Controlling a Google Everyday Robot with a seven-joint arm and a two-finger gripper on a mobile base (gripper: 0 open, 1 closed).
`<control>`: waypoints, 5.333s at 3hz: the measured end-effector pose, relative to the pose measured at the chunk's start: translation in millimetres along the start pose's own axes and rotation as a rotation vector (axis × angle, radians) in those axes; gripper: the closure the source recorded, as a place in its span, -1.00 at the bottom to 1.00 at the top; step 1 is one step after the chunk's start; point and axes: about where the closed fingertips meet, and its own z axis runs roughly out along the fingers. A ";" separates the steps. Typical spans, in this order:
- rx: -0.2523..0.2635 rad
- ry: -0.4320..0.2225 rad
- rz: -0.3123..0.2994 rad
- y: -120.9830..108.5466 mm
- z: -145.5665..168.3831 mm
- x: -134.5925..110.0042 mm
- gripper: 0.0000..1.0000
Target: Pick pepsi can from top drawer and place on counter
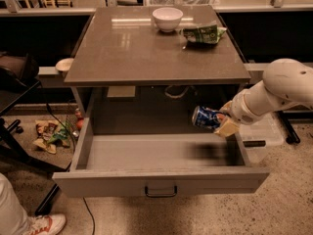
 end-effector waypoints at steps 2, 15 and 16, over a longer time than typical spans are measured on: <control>0.146 0.034 -0.138 -21.4 -128.6 -58.4 1.00; 0.032 -0.031 0.184 -143.7 17.0 -295.1 -0.25; 0.032 -0.034 0.187 -144.6 16.5 -295.0 -0.72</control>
Offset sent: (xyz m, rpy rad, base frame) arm -0.0050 -0.0080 0.2325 -0.1761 -0.2702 0.0884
